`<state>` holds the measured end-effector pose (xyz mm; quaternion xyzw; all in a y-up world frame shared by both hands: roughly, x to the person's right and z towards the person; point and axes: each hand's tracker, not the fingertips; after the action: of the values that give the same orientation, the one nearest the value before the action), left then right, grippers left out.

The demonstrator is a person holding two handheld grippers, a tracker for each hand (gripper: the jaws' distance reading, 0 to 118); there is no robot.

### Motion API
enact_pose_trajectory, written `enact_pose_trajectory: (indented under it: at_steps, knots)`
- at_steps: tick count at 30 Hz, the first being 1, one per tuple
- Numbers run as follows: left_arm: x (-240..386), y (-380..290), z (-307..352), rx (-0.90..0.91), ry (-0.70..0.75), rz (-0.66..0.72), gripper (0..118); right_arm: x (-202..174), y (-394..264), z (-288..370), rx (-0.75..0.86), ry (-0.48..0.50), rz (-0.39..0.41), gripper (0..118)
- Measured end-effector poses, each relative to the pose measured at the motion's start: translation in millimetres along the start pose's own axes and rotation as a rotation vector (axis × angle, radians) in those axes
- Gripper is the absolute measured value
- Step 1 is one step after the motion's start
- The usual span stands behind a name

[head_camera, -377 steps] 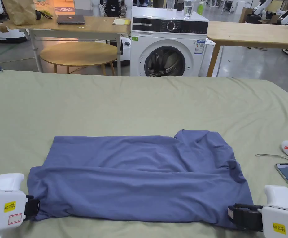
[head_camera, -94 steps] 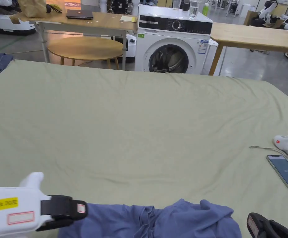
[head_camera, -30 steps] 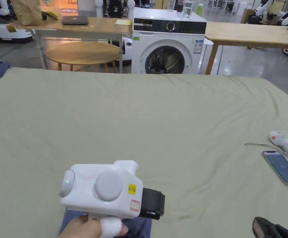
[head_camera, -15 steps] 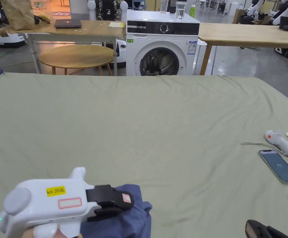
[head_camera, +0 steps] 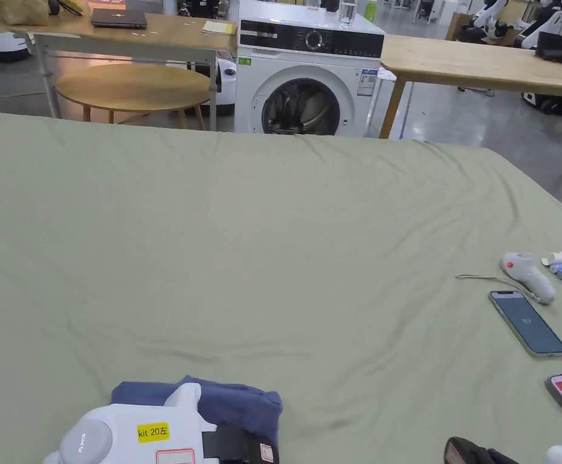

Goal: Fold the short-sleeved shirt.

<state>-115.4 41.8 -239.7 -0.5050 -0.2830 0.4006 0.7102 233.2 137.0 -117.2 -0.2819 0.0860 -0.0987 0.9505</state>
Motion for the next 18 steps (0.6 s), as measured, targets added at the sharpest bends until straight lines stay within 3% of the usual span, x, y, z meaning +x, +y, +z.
enact_pose_trajectory:
  at_steps: [5,9,13,16,18]
  knots:
    - [27.0,-2.0,54.8,0.075,-0.012,-0.095,0,-32.0,9.1,-37.9,-0.108,0.245,0.001,0]
    - [29.1,-9.8,123.6,0.194,0.122,-0.195,0,-72.0,12.9,-84.6,-0.227,0.464,0.008,0]
    - [5.5,-11.5,164.9,0.235,0.194,-0.159,0,-103.9,14.5,-136.5,-0.354,0.707,-0.081,0]
    - [-12.1,-11.0,185.6,0.252,0.225,-0.133,0,-108.8,5.1,-179.5,-0.437,0.75,-0.175,0]
    - [6.3,-11.1,160.5,0.252,0.226,-0.118,0,-101.9,-2.9,-202.7,-0.498,0.701,-0.181,0]
